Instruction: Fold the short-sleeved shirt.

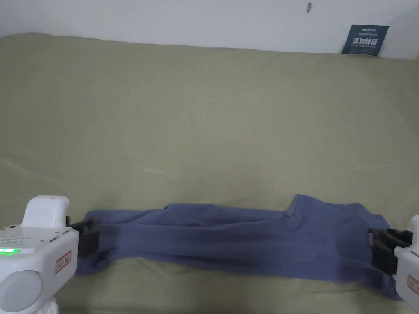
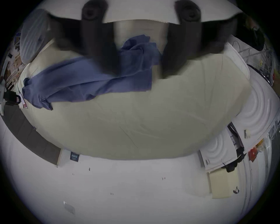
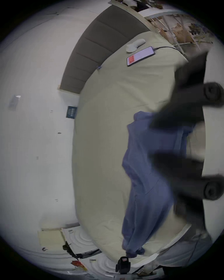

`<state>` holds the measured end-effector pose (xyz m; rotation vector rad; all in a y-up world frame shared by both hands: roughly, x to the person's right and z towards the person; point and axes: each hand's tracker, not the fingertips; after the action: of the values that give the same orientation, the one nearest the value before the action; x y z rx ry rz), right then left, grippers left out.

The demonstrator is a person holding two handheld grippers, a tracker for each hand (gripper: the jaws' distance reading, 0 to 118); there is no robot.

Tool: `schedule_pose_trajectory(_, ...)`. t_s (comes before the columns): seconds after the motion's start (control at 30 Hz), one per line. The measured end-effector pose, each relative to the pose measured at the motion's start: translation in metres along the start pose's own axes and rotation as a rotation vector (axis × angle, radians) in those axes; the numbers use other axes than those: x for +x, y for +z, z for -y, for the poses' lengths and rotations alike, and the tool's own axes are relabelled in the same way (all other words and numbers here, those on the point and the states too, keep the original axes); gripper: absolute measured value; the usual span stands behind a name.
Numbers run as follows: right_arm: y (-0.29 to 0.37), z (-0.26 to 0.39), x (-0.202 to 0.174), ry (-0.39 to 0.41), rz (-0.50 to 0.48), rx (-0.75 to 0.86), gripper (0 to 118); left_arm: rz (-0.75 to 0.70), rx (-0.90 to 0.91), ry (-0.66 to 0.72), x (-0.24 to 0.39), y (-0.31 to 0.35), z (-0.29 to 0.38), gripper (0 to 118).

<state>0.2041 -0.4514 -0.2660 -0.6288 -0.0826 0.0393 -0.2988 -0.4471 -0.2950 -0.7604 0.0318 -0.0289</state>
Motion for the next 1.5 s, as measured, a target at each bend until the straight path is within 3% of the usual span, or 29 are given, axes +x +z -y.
schedule_pose_trajectory(0.03, 0.004, -0.001, -0.007, -0.021, 0.001, 0.021, 7, 0.017, -0.005, 0.017, -0.006, -0.001, -0.003, 1)
schedule_pose_trajectory(0.1, 0.009, 0.004, -0.018, -0.024, -0.049, 0.013, 7, 0.068, -0.014, 0.087, -0.020, -0.001, -0.006, 1)
schedule_pose_trajectory(0.3, 0.011, 0.009, -0.063, 0.007, -0.051, 0.066, 7, 0.166, -0.118, 0.230, -0.049, -0.019, -0.019, 1)
schedule_pose_trajectory(0.43, 0.005, 0.008, -0.084, 0.009, -0.062, 0.100, 7, 0.378, -0.242, 0.403, -0.086, -0.049, -0.029, 1)
schedule_pose_trajectory(0.53, 0.000, 0.005, -0.098, 0.025, -0.067, 0.109, 7, 0.511, -0.353, 0.449, -0.106, -0.071, -0.037, 1)
schedule_pose_trajectory(0.83, -0.009, -0.005, -0.113, 0.034, -0.080, 0.119, 7, 0.609, -0.425, 0.498, -0.123, -0.093, -0.037, 3)
schedule_pose_trajectory(0.87, -0.011, -0.007, -0.113, 0.029, -0.078, 0.122, 7, 0.627, -0.435, 0.496, -0.124, -0.094, -0.035, 17)
schedule_pose_trajectory(0.9, -0.009, -0.007, -0.113, 0.026, -0.078, 0.125, 7, 0.640, -0.440, 0.499, -0.125, -0.096, -0.033, 49)
schedule_pose_trajectory(0.93, -0.010, -0.008, -0.114, 0.025, -0.074, 0.133, 7, 0.645, -0.451, 0.512, -0.122, -0.097, -0.031, 102)
schedule_pose_trajectory(0.97, -0.011, -0.011, -0.115, 0.028, -0.073, 0.132, 7, 0.654, -0.468, 0.504, -0.119, -0.100, -0.029, 118)
schedule_pose_trajectory(1.0, -0.013, -0.012, -0.115, 0.026, -0.076, 0.131, 7, 0.662, -0.462, 0.507, -0.120, -0.102, -0.027, 118)
schedule_pose_trajectory(1.17, -0.017, -0.015, -0.119, 0.012, -0.085, 0.132, 7, 0.775, -0.547, 0.581, -0.111, -0.125, -0.016, 117)
schedule_pose_trajectory(1.4, -0.018, -0.021, -0.122, -0.007, -0.090, 0.148, 7, 0.798, -0.491, 0.619, -0.090, -0.128, -0.014, 113)
schedule_pose_trajectory(1.43, -0.016, -0.022, -0.121, -0.015, -0.091, 0.152, 7, 0.794, -0.492, 0.624, -0.089, -0.128, -0.013, 97)
schedule_pose_trajectory(1.5, -0.014, -0.024, -0.119, -0.031, -0.090, 0.159, 7, 0.690, -0.521, 0.586, -0.077, -0.134, -0.005, 10)
